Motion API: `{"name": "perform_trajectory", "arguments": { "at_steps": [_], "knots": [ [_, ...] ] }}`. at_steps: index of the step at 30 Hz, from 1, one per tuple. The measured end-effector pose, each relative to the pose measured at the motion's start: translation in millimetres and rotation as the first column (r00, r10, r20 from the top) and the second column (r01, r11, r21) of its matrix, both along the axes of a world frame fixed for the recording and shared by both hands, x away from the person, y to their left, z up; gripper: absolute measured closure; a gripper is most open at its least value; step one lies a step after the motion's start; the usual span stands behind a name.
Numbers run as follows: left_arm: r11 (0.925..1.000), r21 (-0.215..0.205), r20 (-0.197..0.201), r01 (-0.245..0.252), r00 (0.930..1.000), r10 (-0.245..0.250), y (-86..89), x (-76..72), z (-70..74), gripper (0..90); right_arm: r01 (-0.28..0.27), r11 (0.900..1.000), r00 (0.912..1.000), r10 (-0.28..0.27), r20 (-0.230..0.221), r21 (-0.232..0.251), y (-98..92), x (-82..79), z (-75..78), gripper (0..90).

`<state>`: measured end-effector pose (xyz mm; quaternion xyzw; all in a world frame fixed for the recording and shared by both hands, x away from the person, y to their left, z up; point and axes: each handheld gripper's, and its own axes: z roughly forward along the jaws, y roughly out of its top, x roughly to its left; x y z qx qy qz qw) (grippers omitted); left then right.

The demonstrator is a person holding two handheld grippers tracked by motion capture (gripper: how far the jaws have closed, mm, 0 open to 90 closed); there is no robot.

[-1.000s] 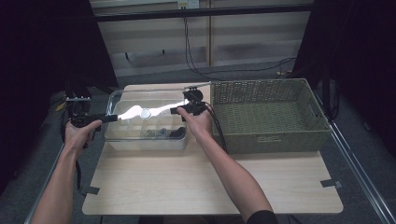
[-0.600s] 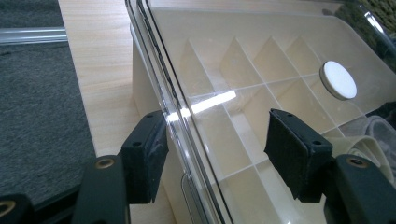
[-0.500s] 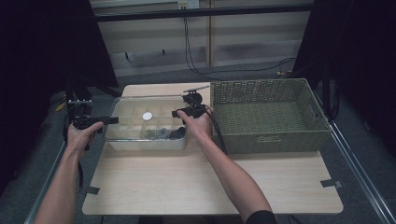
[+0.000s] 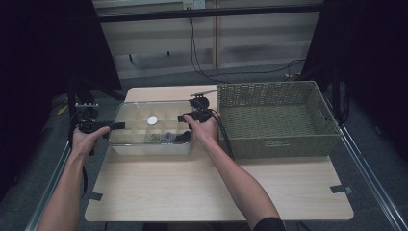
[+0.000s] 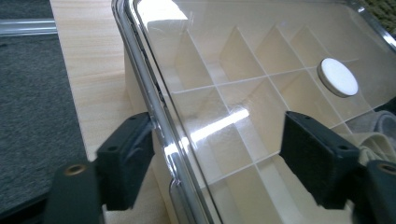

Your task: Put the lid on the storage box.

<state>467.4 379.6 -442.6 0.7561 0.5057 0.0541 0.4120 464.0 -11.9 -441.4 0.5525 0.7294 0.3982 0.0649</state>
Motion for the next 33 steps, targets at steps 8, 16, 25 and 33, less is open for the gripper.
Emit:
{"name": "perform_trajectory", "arguments": {
  "at_steps": [8,16,25,33],
  "knots": [
    [0.9993,0.036,0.035,-0.008,0.9993,0.007,-5.0,-4.1,0.8,20.1,0.000,1.000,1.0000,0.000,0.006,-0.009,-0.2,0.2,0.8,21.9],
    [0.9995,0.018,0.042,-0.025,0.9988,0.025,-1.2,-7.0,4.9,14.5,0.019,1.000,0.9991,-0.019,0.038,0.003,-0.6,0.0,6.4,18.9],
    [0.9974,0.066,0.065,-0.029,0.9976,0.024,-0.7,-18.6,6.4,13.8,-0.002,0.999,0.9971,0.000,0.076,0.032,-3.8,-5.5,19.3,17.9],
    [0.9967,0.078,0.092,-0.025,0.9956,0.018,-0.5,-34.3,16.7,12.9,-0.064,0.997,0.9930,0.059,0.102,0.047,-0.8,-17.5,27.2,19.8]
  ]
}}
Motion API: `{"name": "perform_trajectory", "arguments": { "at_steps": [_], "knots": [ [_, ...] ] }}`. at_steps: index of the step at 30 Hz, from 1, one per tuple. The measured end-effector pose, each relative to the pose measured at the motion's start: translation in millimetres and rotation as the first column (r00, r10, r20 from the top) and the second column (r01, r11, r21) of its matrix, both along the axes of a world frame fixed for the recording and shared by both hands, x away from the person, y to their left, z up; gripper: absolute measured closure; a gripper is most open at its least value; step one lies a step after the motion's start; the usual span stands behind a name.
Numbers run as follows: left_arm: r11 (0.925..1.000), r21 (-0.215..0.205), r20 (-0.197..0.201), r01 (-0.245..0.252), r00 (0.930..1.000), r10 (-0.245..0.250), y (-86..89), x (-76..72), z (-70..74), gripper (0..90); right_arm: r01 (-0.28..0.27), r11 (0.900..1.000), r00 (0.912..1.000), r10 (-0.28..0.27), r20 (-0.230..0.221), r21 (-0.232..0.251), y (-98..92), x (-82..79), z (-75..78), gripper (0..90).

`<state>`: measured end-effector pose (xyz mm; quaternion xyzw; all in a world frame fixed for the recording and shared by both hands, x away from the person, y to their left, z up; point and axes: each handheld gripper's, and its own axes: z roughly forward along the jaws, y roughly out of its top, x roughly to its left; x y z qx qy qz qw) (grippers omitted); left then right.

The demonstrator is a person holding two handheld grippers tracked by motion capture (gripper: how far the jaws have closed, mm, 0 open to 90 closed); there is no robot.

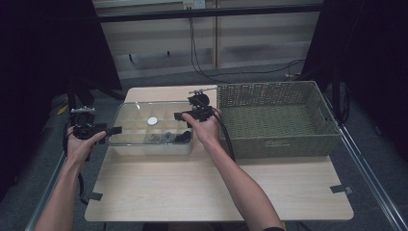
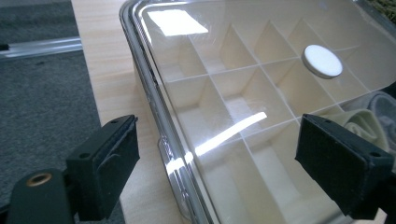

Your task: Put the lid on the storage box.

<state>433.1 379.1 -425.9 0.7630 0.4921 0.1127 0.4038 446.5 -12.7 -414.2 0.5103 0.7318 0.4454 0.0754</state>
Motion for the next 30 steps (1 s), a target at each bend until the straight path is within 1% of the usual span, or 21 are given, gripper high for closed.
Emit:
{"name": "perform_trajectory", "arguments": {
  "at_steps": [1,2,3,5,7,9,10,11,14,15,17,20,22,26,28,30],
  "knots": [
    [1.0000,0.000,0.000,0.000,1.0000,0.000,0.0,0.0,0.0,12.9,-0.013,1.000,0.9998,0.013,0.015,0.003,0.8,-2.1,1.7,19.7],
    [1.0000,0.000,0.011,0.009,0.9999,-0.009,0.0,-6.5,4.1,12.8,-0.030,1.000,0.9993,0.030,0.024,0.005,1.3,-5.0,4.3,19.7],
    [1.0000,0.003,0.019,0.009,0.9998,-0.009,0.1,-9.7,5.2,12.4,-0.039,0.999,0.9989,0.038,0.028,0.007,1.5,-6.9,5.9,19.6],
    [1.0000,0.000,0.021,0.000,0.9998,0.000,1.1,-15.8,6.6,11.8,-0.062,0.998,0.9971,0.062,0.045,0.010,1.4,-11.8,9.8,19.4],
    [0.9997,-0.004,0.027,-0.023,0.9994,0.023,1.6,-21.4,7.2,9.8,-0.081,0.997,0.9954,0.081,0.052,0.006,0.6,-15.2,11.8,18.4],
    [0.9997,-0.002,0.029,-0.025,0.9993,0.025,1.7,-25.9,8.0,9.5,-0.073,0.997,0.9958,0.073,0.056,-0.003,-2.3,-19.0,13.5,17.3],
    [0.9998,0.002,0.026,-0.018,0.9995,0.018,1.8,-28.3,8.3,8.6,-0.079,0.997,0.9953,0.079,0.056,0.005,-4.3,-20.6,14.2,17.1],
    [0.9998,-0.006,0.026,-0.021,0.9994,0.021,0.9,-29.8,8.2,7.2,-0.088,0.996,0.9948,0.087,0.053,0.008,-6.4,-22.3,14.9,16.5],
    [0.9997,-0.003,0.031,-0.022,0.9993,0.022,-0.4,-33.9,8.7,6.3,-0.101,0.995,0.9931,0.101,0.060,0.004,-9.8,-26.5,16.6,16.2],
    [0.9997,-0.001,0.029,-0.023,0.9993,0.023,-1.1,-37.7,10.9,6.0,-0.106,0.994,0.9921,0.106,0.068,-0.005,-11.6,-29.0,17.3,16.0],
    [0.9996,-0.008,0.038,-0.029,0.9989,0.029,-1.7,-40.8,13.0,5.9,-0.114,0.994,0.9910,0.114,0.071,-0.003,-14.2,-32.0,17.7,15.6],
    [0.9999,0.009,0.052,-0.012,0.9986,0.011,-3.2,-47.2,16.5,5.8,-0.117,0.993,0.9903,0.117,0.075,0.000,-18.2,-37.0,16.8,15.5],
    [0.9997,0.016,0.060,-0.018,0.9980,0.017,-3.9,-50.5,17.2,6.5,-0.120,0.993,0.9900,0.120,0.074,-0.005,-20.3,-40.9,15.3,15.3],
    [0.9997,0.002,0.076,-0.026,0.9968,0.026,-3.1,-61.9,17.4,6.4,-0.131,0.991,0.9879,0.131,0.083,-0.001,-22.1,-49.1,13.3,15.4],
    [0.9998,0.001,0.084,-0.020,0.9962,0.020,-4.2,-68.6,17.0,6.6,-0.139,0.990,0.9863,0.138,0.090,-0.003,-22.8,-53.8,12.7,15.4],
    [0.9999,-0.003,0.083,-0.013,0.9964,0.013,-5.7,-73.7,16.9,6.8,-0.150,0.989,0.9840,0.149,0.098,0.001,-24.3,-58.0,12.9,15.5]
  ]
}}
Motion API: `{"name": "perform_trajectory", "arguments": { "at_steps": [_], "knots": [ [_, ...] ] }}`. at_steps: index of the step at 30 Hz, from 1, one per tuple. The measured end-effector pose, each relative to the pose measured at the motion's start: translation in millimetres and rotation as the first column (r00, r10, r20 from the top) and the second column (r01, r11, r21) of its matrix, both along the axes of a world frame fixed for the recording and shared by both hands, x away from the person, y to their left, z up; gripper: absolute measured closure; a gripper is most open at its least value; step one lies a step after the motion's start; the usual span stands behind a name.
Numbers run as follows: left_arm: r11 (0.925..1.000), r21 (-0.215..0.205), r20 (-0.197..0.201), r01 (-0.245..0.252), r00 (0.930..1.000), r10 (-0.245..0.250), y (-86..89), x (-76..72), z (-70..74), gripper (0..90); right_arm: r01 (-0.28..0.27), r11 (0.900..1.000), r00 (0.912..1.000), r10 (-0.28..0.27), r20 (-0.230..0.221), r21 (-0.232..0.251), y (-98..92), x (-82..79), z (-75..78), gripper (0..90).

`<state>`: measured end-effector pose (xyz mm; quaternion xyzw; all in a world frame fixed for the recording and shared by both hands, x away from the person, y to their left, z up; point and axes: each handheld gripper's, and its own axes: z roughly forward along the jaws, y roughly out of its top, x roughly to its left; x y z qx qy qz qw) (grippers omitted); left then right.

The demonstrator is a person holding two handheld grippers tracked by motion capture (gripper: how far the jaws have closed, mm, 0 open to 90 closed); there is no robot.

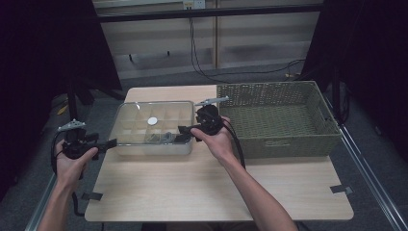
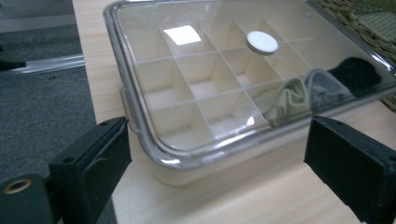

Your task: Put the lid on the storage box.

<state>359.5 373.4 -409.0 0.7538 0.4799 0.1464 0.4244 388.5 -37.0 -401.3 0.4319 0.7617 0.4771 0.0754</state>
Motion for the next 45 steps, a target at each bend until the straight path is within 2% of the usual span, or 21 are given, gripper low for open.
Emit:
{"name": "perform_trajectory", "arguments": {
  "at_steps": [3,4,6,8,10,11,12,15,18,23,26,27,33,34,35,38,40,45],
  "knots": [
    [1.0000,-0.007,0.019,-0.002,0.9998,0.002,-3.6,-10.5,0.6,6.9,-0.007,1.000,1.0000,0.007,0.006,0.008,-5.7,-6.6,1.3,15.8],
    [0.9998,-0.021,0.025,0.001,0.9997,-0.001,-5.2,-13.8,-0.3,7.0,-0.008,1.000,0.9999,0.008,0.014,0.005,-7.7,-8.2,1.6,15.8],
    [0.9992,-0.030,0.017,0.025,0.9996,-0.025,-8.3,-18.9,-3.4,7.3,-0.006,1.000,0.9997,0.006,0.023,-0.002,-13.1,-12.8,2.7,15.8],
    [0.9998,-0.001,0.033,0.022,0.9992,-0.022,-12.0,-24.3,-5.5,7.8,0.000,1.000,0.9995,0.000,0.032,-0.008,-20.0,-17.9,3.7,15.8],
    [0.9990,-0.035,0.036,0.027,0.9990,-0.026,-15.0,-28.9,-7.5,7.4,0.006,1.000,0.9995,-0.006,0.031,-0.007,-28.0,-23.2,3.9,15.8],
    [0.9991,-0.038,0.038,0.019,0.9991,-0.017,-16.8,-30.4,-8.2,6.8,0.011,1.000,0.9994,-0.010,0.033,-0.011,-32.7,-26.4,3.7,15.8],
    [0.9995,-0.031,0.043,0.007,0.9991,-0.006,-20.3,-32.8,-9.6,5.9,0.012,1.000,0.9993,-0.012,0.035,-0.011,-35.8,-28.4,3.4,15.8],
    [0.9996,-0.010,0.045,0.026,0.9987,-0.026,-26.8,-37.1,-13.0,5.5,0.023,1.000,0.9989,-0.022,0.041,-0.019,-48.5,-36.1,3.9,15.8],
    [0.9989,-0.019,0.047,0.042,0.9980,-0.041,-34.7,-42.0,-16.7,4.9,0.039,0.999,0.9979,-0.038,0.052,-0.014,-61.2,-45.0,6.9,15.8],
    [0.9973,0.007,0.051,0.074,0.9960,-0.074,-47.6,-51.5,-19.8,4.9,0.071,0.997,0.9948,-0.069,0.075,-0.022,-81.9,-58.5,9.4,15.8],
    [0.9975,0.009,0.042,0.070,0.9967,-0.070,-51.2,-55.4,-20.9,4.9,0.086,0.996,0.9935,-0.084,0.077,-0.021,-90.7,-64.9,8.4,15.8],
    [0.9974,0.005,0.043,0.072,0.9964,-0.073,-51.6,-57.4,-21.0,4.9,0.100,0.995,0.9919,-0.097,0.082,-0.023,-99.8,-71.4,5.2,15.8],
    [0.9970,-0.003,0.042,0.077,0.9962,-0.077,-55.9,-70.6,-22.3,4.9,0.143,0.990,0.9852,-0.142,0.096,-0.011,-117.2,-88.8,2.3,15.8],
    [0.9963,-0.014,0.042,0.085,0.9956,-0.084,-57.2,-74.5,-23.2,4.9,0.143,0.990,0.9855,-0.141,0.094,-0.017,-119.5,-91.5,1.6,15.8],
    [0.9963,-0.013,0.046,0.085,0.9954,-0.084,-58.7,-78.7,-24.4,5.1,0.159,0.987,0.9829,-0.155,0.100,-0.036,-126.0,-101.0,-1.6,15.8],
    [0.9955,-0.035,0.044,0.088,0.9952,-0.087,-60.8,-86.1,-28.5,5.2,0.184,0.982,0.9789,-0.180,0.097,-0.036,-134.7,-113.1,-7.6,15.8],
    [0.9959,-0.019,0.054,0.088,0.9947,-0.087,-64.0,-90.4,-31.2,5.2,0.199,0.979,0.9761,-0.196,0.095,-0.034,-142.3,-122.1,-12.1,15.7],
    [0.9946,-0.016,0.053,0.103,0.9934,-0.102,-73.3,-100.7,-35.3,5.2,0.240,0.971,0.9679,-0.238,0.079,-0.012,-159.9,-141.6,-20.3,15.7]
  ]
}}
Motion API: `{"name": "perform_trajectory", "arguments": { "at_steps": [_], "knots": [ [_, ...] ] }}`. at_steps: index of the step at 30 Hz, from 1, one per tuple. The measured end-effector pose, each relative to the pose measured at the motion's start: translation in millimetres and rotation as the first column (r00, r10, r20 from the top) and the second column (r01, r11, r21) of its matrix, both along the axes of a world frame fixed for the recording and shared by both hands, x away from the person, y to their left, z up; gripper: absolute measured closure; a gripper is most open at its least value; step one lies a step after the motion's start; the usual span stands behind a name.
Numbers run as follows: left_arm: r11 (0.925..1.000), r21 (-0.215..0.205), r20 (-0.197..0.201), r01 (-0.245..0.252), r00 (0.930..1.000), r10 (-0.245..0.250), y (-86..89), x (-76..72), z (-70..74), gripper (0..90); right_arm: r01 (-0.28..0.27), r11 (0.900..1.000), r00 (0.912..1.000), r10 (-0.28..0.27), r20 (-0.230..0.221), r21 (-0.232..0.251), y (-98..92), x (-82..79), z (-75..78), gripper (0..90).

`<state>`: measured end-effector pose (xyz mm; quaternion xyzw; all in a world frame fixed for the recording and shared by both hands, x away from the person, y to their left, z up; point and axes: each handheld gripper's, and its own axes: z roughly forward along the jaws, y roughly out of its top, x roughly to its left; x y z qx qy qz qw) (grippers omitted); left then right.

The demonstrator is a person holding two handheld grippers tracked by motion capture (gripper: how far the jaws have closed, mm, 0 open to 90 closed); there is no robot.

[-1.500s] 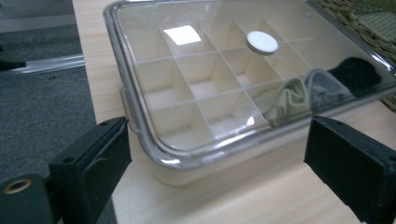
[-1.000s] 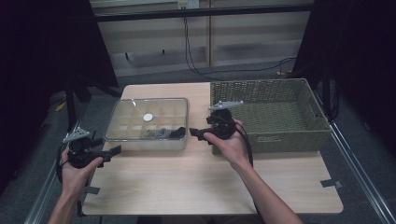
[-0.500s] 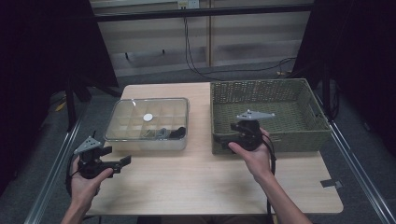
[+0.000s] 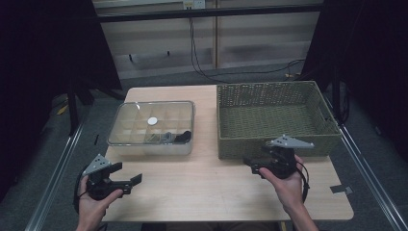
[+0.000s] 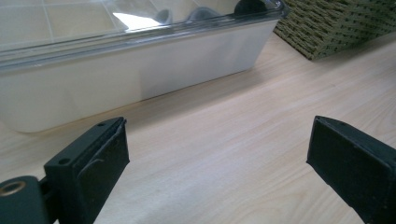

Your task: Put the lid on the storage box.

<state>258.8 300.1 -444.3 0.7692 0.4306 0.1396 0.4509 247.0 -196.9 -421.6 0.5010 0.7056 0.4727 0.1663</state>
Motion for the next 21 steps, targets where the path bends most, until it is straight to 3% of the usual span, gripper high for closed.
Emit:
{"name": "perform_trajectory", "arguments": {
  "at_steps": [5,7,12,17,19,21],
  "knots": [
    [0.9993,-0.019,-0.017,0.031,0.9994,-0.031,-12.3,-9.3,-5.4,5.2,0.032,0.999,0.9995,-0.032,-0.008,-0.017,-11.6,-18.1,-12.2,16.3],
    [0.9989,0.006,-0.012,0.046,0.9989,-0.046,-15.2,-10.4,-5.6,5.1,0.048,0.999,0.9988,-0.048,-0.002,-0.020,-17.3,-26.1,-17.1,16.4],
    [0.9994,-0.016,-0.012,0.030,0.9995,-0.030,-17.8,-10.2,-7.3,5.0,0.058,0.997,0.9981,-0.058,-0.020,-0.042,-23.8,-38.5,-25.9,18.3],
    [0.9995,-0.022,-0.020,0.021,0.9996,-0.021,-14.2,-8.0,-11.4,5.0,0.063,0.996,0.9973,-0.065,-0.035,-0.055,-27.1,-45.6,-35.5,17.5],
    [0.9999,-0.006,-0.012,0.010,0.9999,-0.010,-14.4,-7.9,-12.1,5.0,0.066,0.996,0.9969,-0.068,-0.038,-0.065,-27.8,-47.4,-40.3,17.1],
    [0.9996,-0.010,-0.015,0.025,0.9996,-0.025,-15.8,-8.3,-12.7,4.9,0.060,0.995,0.9966,-0.065,-0.051,-0.077,-27.7,-47.2,-44.8,16.9]
  ]
}}
